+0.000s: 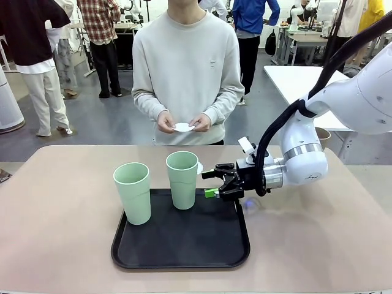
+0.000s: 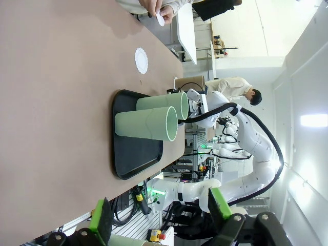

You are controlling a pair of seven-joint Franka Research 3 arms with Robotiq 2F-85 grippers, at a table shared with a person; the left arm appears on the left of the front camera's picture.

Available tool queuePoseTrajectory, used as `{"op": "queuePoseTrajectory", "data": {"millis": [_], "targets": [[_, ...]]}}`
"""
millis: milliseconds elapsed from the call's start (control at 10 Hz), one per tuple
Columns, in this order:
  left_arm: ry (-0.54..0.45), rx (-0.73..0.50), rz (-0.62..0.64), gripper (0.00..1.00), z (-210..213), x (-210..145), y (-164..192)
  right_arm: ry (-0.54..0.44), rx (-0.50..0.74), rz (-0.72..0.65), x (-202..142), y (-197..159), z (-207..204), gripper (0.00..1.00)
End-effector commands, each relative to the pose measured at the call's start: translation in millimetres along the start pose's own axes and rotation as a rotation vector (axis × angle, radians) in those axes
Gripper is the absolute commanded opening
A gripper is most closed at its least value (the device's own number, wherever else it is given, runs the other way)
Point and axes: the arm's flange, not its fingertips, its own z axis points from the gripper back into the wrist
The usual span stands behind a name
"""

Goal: Place coasters on the table and set cups on them.
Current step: Take one Reusable plastic cup from the Flat Tray and place it on a coaster set by the human.

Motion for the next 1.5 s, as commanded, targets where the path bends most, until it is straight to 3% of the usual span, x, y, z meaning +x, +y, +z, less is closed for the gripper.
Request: {"op": "queuePoseTrajectory", "data": {"millis": [0,600,1400], "targets": [[-0.004,-0.008,-0.005,1.0,1,-1,-1,-0.001,-0.036,0.075,-1,-6,-12,1.0],[-0.004,-0.008,-0.005,1.0,1,-1,-1,-0.071,-0.044,0.059,-12,-18,-16,1.0],[-0.004,-0.008,-0.005,1.0,1,-1,-1,-0.075,0.027,0.009,-13,-28,-37,1.0]]}}
